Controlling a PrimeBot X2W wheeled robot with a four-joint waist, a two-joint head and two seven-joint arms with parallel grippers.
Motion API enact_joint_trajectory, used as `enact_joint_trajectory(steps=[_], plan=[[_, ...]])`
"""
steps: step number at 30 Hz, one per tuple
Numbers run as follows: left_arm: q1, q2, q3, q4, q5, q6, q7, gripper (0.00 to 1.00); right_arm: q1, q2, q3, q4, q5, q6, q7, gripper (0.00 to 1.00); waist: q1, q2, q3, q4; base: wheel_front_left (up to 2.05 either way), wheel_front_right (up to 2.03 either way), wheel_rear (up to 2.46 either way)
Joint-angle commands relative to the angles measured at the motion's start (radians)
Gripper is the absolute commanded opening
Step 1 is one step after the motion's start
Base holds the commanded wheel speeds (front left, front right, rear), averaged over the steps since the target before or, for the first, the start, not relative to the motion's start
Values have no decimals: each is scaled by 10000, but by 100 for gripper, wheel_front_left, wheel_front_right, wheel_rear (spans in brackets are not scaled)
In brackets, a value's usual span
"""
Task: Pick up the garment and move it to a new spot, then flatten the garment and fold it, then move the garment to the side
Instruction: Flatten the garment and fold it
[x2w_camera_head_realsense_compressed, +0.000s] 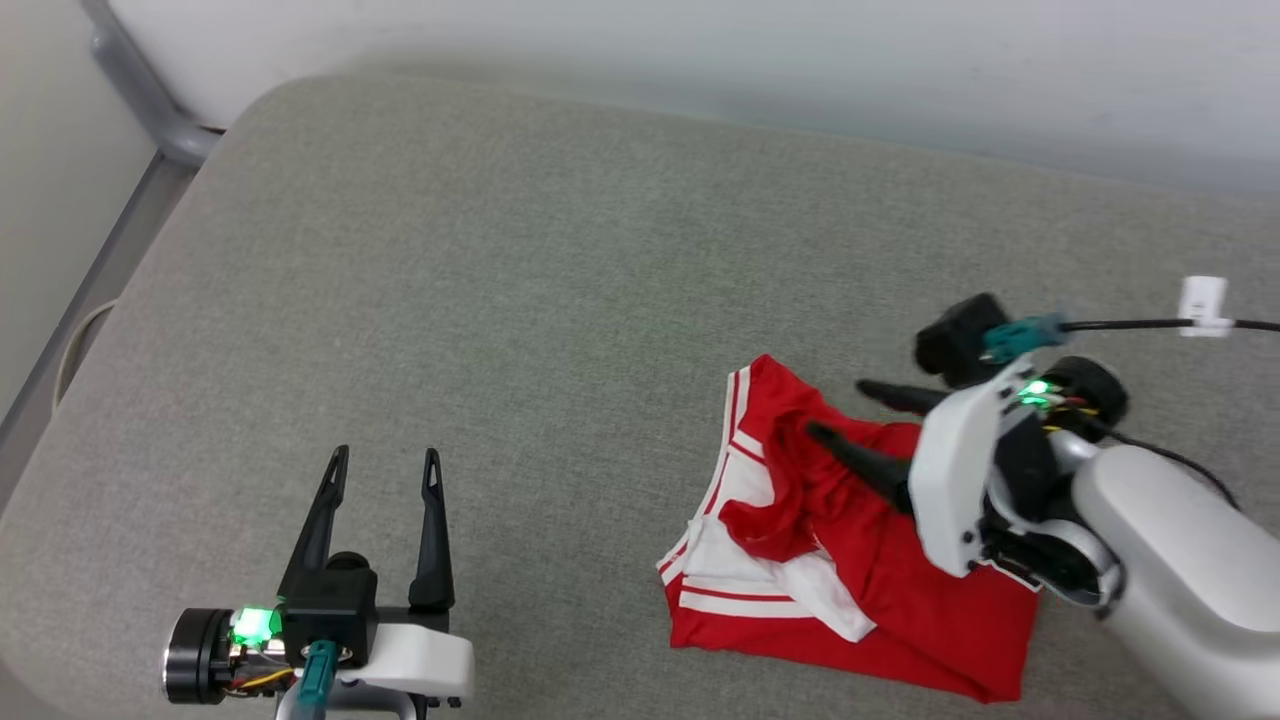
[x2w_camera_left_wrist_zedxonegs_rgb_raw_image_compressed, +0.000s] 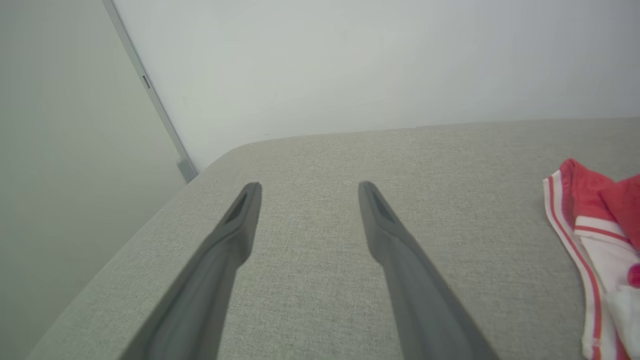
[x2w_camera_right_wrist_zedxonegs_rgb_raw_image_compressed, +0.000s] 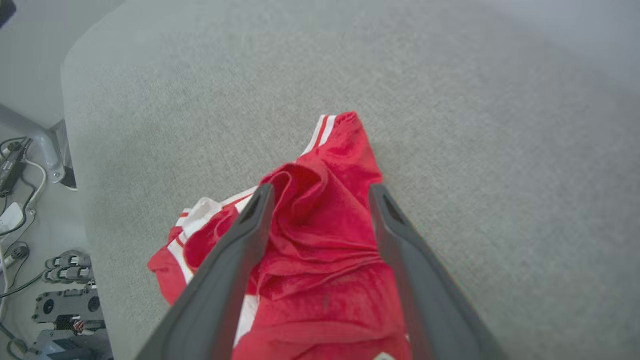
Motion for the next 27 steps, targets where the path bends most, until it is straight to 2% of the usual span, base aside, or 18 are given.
enact_joint_trajectory(steps=[1,5,8,9,17,21,27], plan=[[164,57,41,-39,47,70,-46,100,286,-164,-128,-198,16,-8,-229,100,-1,-1,-162,-180,0,0,0],[364,172,89,-141,49,117,-43,100,660,-903,-879,-910,-707,-10,-1346,100,-1,-1,-423,-542,0,0,0],[481,214,64,-193,45,104,-36,100,1190,-1056,-1657,-1018,-1632,-8,-2378,100,-1,-1,-598,-808,0,0,0],[569,264,54,-199,18,86,-36,100,1768,-828,-2761,-850,-2414,-10,-3363,100,-1,-1,-779,-1016,0,0,0],[824,302,124,-164,-77,135,-35,100,3753,551,-5635,-932,-4593,-10,-5589,100,-1,-1,-1281,-1430,0,0,0],[1049,354,217,-126,-95,193,-35,100,4738,1429,-6824,-1308,-5382,-10,-6117,100,-1,-1,-1508,-1579,0,0,0],[1360,419,293,-79,-125,175,-35,100,6019,2454,-7833,-2151,-6004,-8,-6441,100,-1,-1,-1811,-1732,0,0,0]])
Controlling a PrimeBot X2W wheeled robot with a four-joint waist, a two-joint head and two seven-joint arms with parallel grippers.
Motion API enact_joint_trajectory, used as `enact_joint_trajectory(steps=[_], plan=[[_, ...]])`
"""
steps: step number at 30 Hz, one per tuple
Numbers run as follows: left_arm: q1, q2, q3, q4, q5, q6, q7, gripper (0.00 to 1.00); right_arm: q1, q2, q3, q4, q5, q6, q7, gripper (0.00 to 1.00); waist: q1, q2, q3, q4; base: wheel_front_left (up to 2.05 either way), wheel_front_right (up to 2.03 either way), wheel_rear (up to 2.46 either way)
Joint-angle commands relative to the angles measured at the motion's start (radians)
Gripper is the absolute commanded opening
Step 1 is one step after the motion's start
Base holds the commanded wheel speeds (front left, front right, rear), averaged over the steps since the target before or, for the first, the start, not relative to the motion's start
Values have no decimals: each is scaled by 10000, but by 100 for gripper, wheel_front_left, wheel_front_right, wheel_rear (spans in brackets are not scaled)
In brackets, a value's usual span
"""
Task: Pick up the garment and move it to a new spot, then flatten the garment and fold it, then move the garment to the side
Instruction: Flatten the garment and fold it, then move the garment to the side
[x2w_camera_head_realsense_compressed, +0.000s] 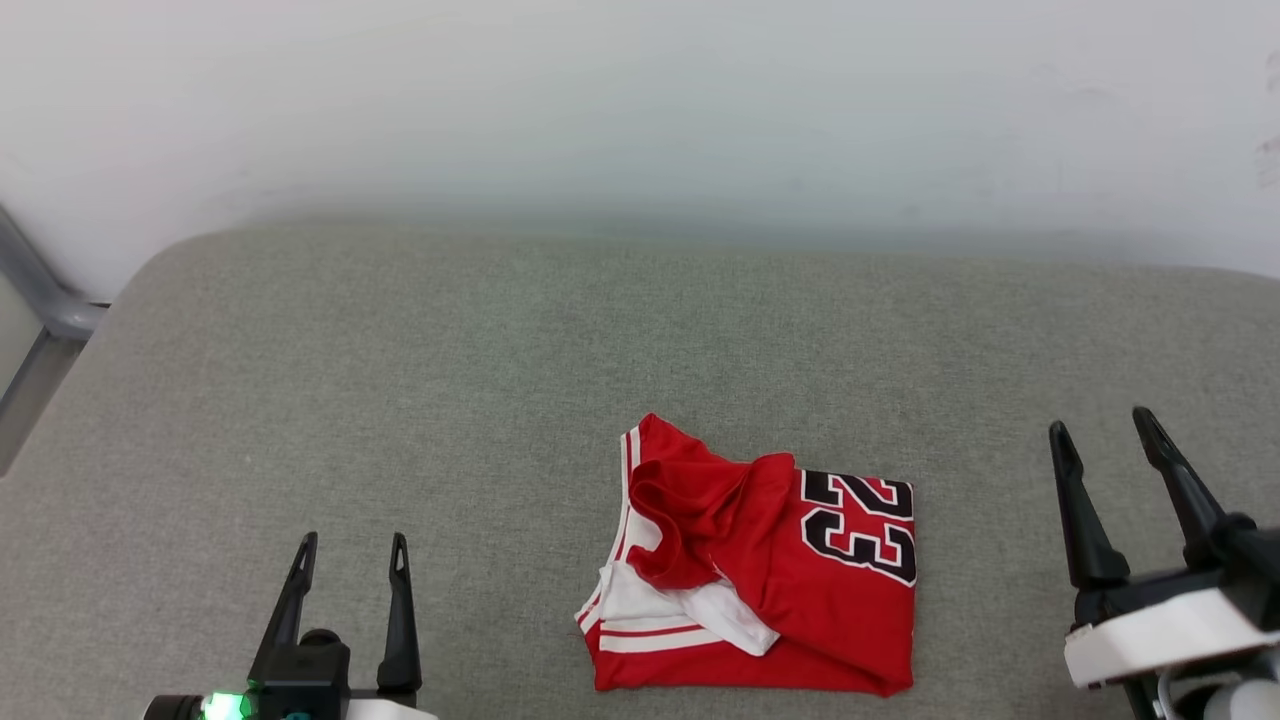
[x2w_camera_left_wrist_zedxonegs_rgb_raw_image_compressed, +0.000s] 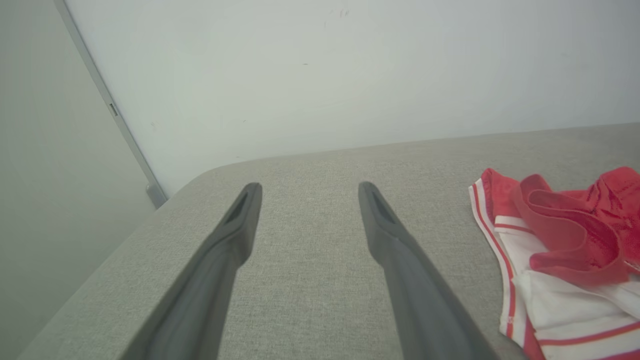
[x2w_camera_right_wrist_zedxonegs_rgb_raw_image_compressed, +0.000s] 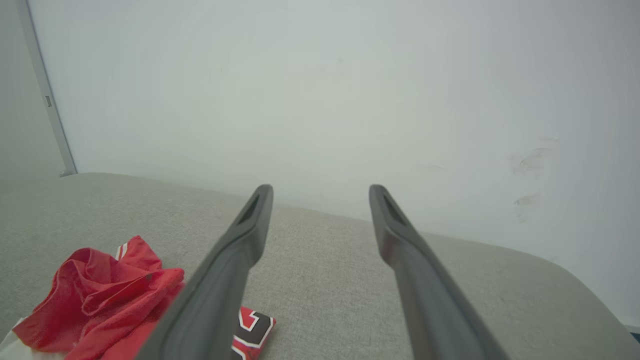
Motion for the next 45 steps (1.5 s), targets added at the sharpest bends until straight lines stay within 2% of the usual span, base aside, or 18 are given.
enact_joint_trajectory(steps=[1,9,19,38,45], plan=[[119,57,31,9,-32,23,-21,100,285,204,-161,-231,-114,-12,-88,100,1,0,-87,-51,0,0,0],[250,54,-103,-147,30,-46,-21,100,1580,1178,-649,-1149,-253,-12,-94,100,1,0,-259,-64,0,0,0],[412,84,-188,-262,-27,-137,-21,100,2265,1572,-616,-945,64,-12,115,100,1,0,-346,-95,0,0,0],[438,105,-158,-99,-70,-169,-21,100,2078,1584,-707,-621,-88,-10,70,100,1,0,-354,59,0,0,0],[289,62,-182,-24,-70,-202,-21,100,767,741,-904,-1120,381,-10,735,100,1,0,-321,197,0,0,0]])
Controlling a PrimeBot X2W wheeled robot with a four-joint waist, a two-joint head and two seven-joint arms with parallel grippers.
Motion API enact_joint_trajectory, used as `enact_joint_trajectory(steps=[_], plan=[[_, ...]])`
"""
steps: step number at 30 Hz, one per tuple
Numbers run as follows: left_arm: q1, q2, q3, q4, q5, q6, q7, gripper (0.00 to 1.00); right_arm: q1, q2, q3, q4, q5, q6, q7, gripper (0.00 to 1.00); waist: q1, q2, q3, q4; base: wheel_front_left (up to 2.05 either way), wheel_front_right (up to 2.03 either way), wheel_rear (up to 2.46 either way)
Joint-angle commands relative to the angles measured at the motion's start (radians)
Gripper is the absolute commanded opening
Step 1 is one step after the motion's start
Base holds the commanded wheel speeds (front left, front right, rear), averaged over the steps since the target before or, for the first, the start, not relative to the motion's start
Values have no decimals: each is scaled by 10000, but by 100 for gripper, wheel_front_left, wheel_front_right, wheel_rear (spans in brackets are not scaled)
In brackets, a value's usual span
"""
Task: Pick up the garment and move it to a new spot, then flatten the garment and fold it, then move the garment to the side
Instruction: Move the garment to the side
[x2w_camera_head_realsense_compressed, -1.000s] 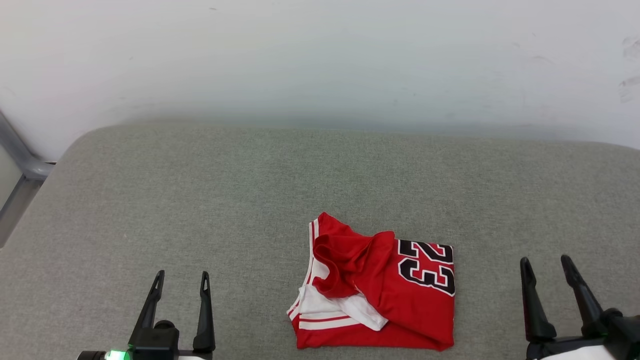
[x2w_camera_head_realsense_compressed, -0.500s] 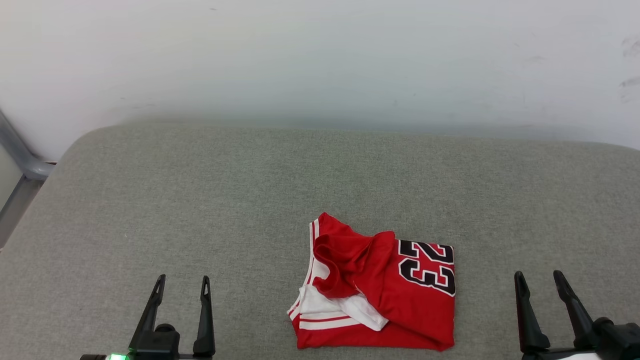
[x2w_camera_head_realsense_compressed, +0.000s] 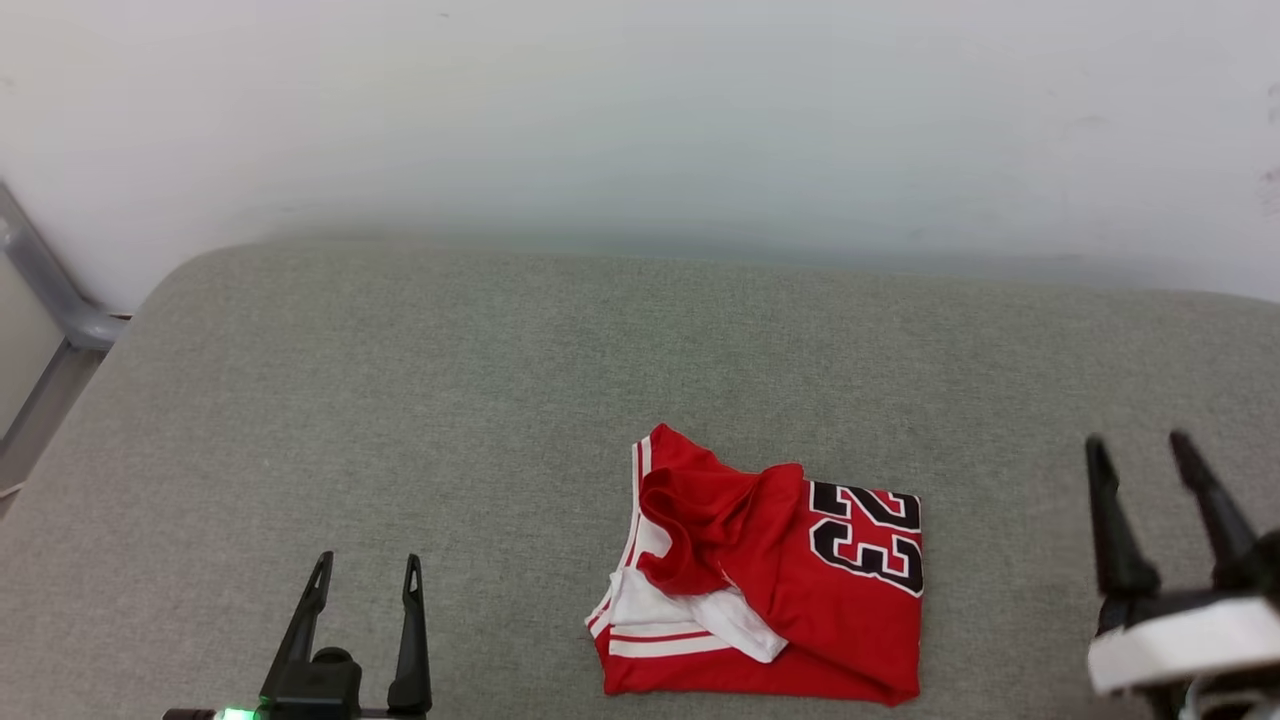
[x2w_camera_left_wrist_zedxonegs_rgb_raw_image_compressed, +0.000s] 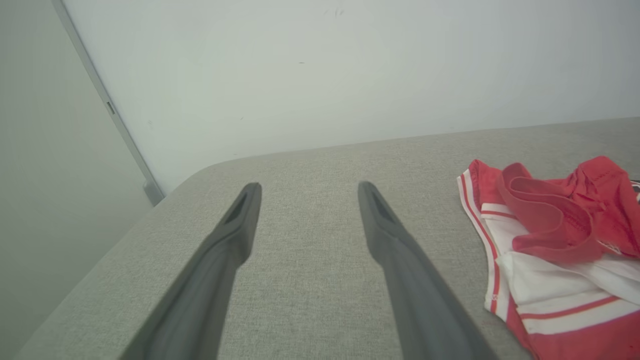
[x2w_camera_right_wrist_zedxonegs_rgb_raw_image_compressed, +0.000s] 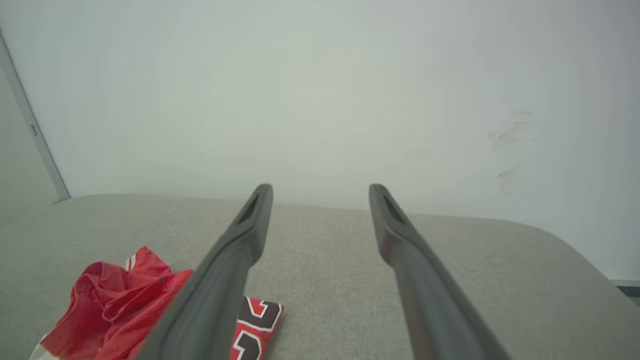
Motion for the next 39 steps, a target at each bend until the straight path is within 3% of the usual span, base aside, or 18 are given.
enact_joint_trajectory(steps=[1,2,8,9,14,19,24,32,39], plan=[[-111,-1,-35,25,-42,-35,-21,100,-547,-230,-27,-169,363,-8,388,100,0,0,35,56,0,0,0],[-111,-1,-35,25,-42,-35,-21,100,-547,-230,-27,-169,363,-8,388,100,0,0,35,56,0,0,0],[-299,-9,-115,65,-2,-117,-21,100,-2223,-1581,578,-304,2084,-8,3910,100,0,0,188,354,0,0,0],[-299,-9,-115,65,-2,-117,-21,100,-2223,-1581,578,-304,2084,-8,3910,100,0,0,188,354,0,0,0],[-415,-69,-170,23,-18,-151,-21,100,-2867,-2271,1258,77,3617,-8,7377,100,0,0,388,559,0,0,0],[-594,-179,-266,-5,-10,-190,-21,100,-3004,-2522,1609,369,4735,-8,10301,100,0,0,745,769,0,0,0],[-1127,-326,-446,-31,16,-286,-21,100,-2699,-2464,1553,756,5205,-8,12296,100,0,0,1557,1270,0,0,0],[-1707,-469,-601,25,18,-377,-21,100,-2895,-2011,1467,1413,5282,-9,12349,100,0,0,2486,1713,0,0,0],[-1975,-571,-668,119,2,-408,-21,100,-2528,-1854,1988,2061,5367,-9,12056,100,0,0,2868,1858,0,0,0]])
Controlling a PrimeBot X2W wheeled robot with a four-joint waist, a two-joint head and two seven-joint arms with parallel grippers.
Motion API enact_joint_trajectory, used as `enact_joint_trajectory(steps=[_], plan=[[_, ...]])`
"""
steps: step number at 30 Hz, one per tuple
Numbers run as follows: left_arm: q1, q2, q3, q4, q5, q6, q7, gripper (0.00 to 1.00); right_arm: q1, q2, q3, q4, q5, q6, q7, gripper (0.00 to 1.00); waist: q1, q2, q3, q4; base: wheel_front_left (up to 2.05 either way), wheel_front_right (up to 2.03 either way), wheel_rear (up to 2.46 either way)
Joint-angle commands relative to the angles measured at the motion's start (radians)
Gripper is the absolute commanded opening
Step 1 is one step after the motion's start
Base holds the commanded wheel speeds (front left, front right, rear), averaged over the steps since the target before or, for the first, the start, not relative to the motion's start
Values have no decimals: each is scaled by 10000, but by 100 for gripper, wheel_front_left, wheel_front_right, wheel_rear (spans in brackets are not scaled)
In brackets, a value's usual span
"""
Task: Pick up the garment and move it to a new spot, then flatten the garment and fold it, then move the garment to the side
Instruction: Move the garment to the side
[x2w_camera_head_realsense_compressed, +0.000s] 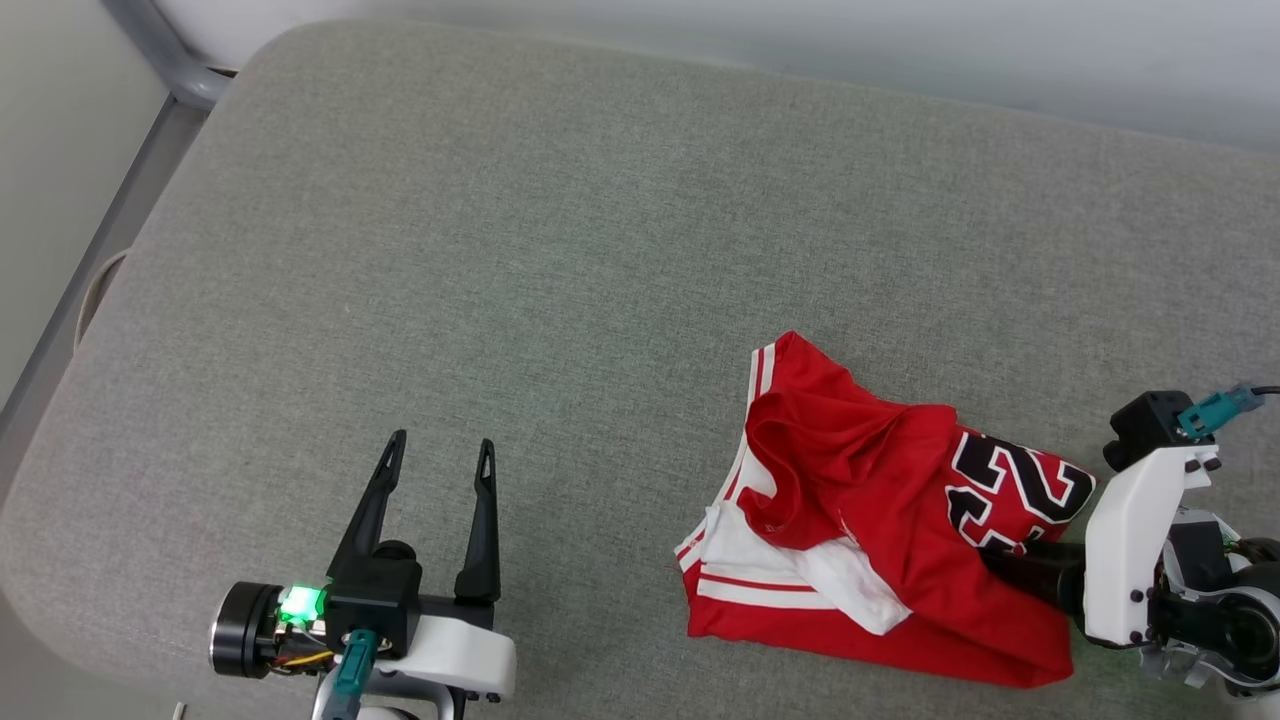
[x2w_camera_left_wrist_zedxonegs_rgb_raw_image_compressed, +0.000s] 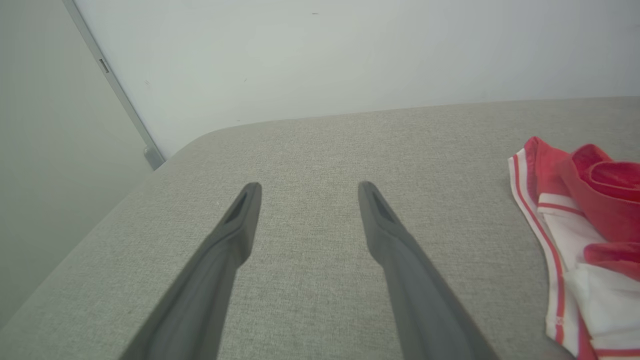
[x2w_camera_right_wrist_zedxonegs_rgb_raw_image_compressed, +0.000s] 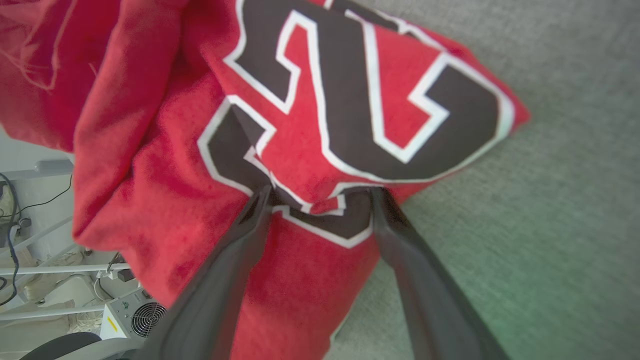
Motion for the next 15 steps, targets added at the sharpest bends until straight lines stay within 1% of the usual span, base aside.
enact_joint_trajectory(steps=[1,3,4,5,8,12,13,15], plan=[[-98,-52,-7,20,-23,-12,-21,100,271,180,321,340,44,-10,-96,100,-1,0,56,28,0,0,0],[-126,-54,17,29,-28,-10,-21,100,230,127,476,339,124,-10,-355,100,-1,0,84,18,0,0,0],[-134,-57,27,41,-28,-7,-21,100,205,105,522,340,145,-10,-531,63,-1,0,90,10,0,0,0],[-138,-61,29,58,-26,-5,-21,100,171,67,581,339,177,-10,-678,0,-1,0,90,-2,0,0,0],[-126,-68,31,105,-19,-7,-21,100,66,-67,699,290,375,-9,-1005,0,-1,0,46,-50,0,0,0],[-39,-38,67,147,7,1,-21,100,-115,-436,878,-7,492,-9,-1559,0,-1,0,-104,-193,0,0,0],[110,3,119,139,-4,21,-21,100,-254,-757,1157,-396,562,-9,-1971,0,-1,0,-258,-433,0,0,0],[177,16,155,122,-28,20,-21,100,-369,-1034,1356,-656,536,-9,-2204,0,-1,0,-339,-667,0,0,0]])
